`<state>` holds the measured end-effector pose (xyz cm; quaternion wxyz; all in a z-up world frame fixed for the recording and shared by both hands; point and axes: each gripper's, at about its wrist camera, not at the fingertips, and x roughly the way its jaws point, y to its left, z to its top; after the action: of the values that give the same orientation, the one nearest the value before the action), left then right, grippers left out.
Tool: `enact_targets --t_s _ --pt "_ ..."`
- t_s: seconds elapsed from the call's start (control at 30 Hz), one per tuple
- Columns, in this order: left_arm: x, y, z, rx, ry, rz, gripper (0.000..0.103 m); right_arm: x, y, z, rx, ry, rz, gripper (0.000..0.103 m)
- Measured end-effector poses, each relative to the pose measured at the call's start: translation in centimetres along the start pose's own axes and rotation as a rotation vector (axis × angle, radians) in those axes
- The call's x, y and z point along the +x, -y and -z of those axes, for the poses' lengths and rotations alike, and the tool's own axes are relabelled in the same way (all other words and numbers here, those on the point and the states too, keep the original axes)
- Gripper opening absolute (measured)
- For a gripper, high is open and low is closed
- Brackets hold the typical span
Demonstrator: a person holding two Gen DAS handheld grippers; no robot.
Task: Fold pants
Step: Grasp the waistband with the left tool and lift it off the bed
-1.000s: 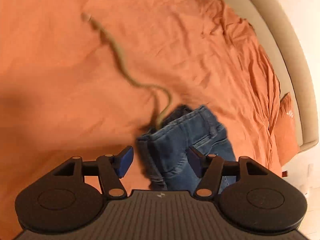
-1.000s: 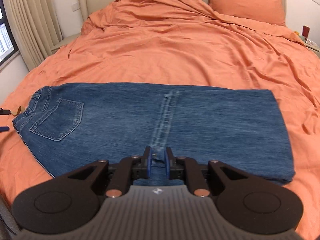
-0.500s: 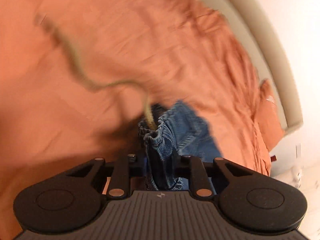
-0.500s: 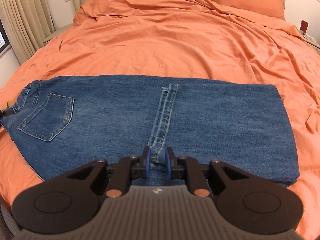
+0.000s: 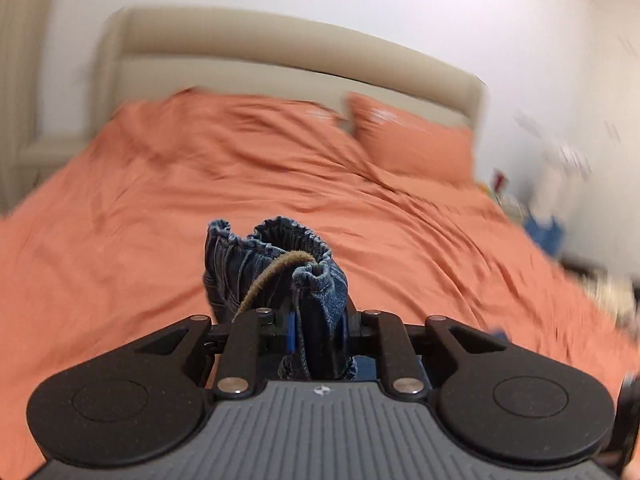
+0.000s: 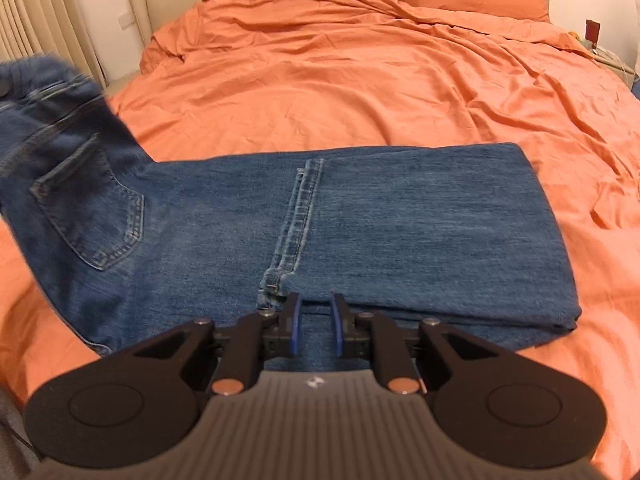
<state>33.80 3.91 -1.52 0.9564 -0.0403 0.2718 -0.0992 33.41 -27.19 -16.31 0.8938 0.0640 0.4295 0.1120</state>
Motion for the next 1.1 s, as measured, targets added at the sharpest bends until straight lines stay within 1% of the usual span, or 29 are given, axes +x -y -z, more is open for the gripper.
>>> enact_targets --t_s 0.13,0.23,0.3,0.37,0.4,0.43,0.47,0.5,0.53,0.57,0.6,0.67,0.7,0.73,0.8,0.87,0.93,1.0,1.1 --pt "3.5 9.4 3.4 0.198 -0.082 0.026 0.021 -1.5 1.7 0.5 0.020 0.021 -0.015 0.011" --pt "6.6 14.4 7.4 0.305 -0.163 0.041 0.021 -2.7 3.1 1.3 0.043 0.028 -0.026 0.011" --pt "8.3 16.4 10.1 0.343 -0.230 0.062 0.021 -3.2 4.2 2.0 0.065 0.024 -0.031 0.011" --pt "10.1 17.5 12.6 0.339 -0.334 0.088 0.021 -3.4 5.2 2.7 0.085 0.012 -0.033 0.012" --pt "11.0 17.5 13.4 0.334 -0.372 0.097 0.022 -3.5 5.5 3.1 0.092 0.005 -0.035 0.014" --pt "11.3 17.4 14.1 0.321 -0.392 0.109 0.023 -3.6 5.8 3.5 0.096 -0.002 -0.035 0.014" --pt "11.4 17.3 14.5 0.303 -0.407 0.124 0.027 -3.6 6.0 3.8 0.097 -0.008 -0.038 0.014" --pt "11.4 17.1 14.5 0.282 -0.421 0.144 0.034 -3.7 6.2 4.0 0.097 -0.012 -0.043 0.014" --pt "11.5 16.7 14.3 0.248 -0.437 0.180 0.040 -3.7 6.3 4.2 0.097 -0.014 -0.047 0.014" --pt "11.6 16.2 14.0 0.201 -0.454 0.225 0.050 -3.6 6.3 4.3 0.097 -0.015 -0.052 0.014" --pt "11.4 15.6 13.6 0.154 -0.477 0.269 0.057 -3.6 6.3 4.2 0.098 -0.014 -0.058 0.014" --pt "11.1 14.5 12.6 0.089 -0.488 0.326 0.060 -3.6 6.4 3.7 0.109 -0.003 -0.068 0.018" --pt "11.0 14.2 12.0 0.070 -0.483 0.344 0.060 -3.6 6.4 3.4 0.120 0.004 -0.079 0.022" --pt "10.7 13.7 11.5 0.052 -0.478 0.352 0.060 -3.6 6.4 3.1 0.133 0.014 -0.093 0.023" --pt "10.1 12.6 10.1 0.039 -0.452 0.344 0.060 -3.6 6.1 2.1 0.155 0.028 -0.130 0.024" --pt "9.5 11.1 8.8 0.045 -0.420 0.318 0.060 -3.1 5.6 0.9 0.164 0.035 -0.168 0.026" --pt "9.1 9.5 7.6 0.069 -0.384 0.256 0.060 -2.0 4.8 -0.3 0.169 0.032 -0.191 0.036" --pt "9.2 7.8 6.7 0.089 -0.355 0.184 0.060 -0.5 4.2 -1.7 0.184 0.023 -0.218 0.038" --pt "9.4 4.3 5.8 0.058 -0.337 0.110 0.060 2.5 4.1 -3.6 0.245 0.001 -0.254 0.041"
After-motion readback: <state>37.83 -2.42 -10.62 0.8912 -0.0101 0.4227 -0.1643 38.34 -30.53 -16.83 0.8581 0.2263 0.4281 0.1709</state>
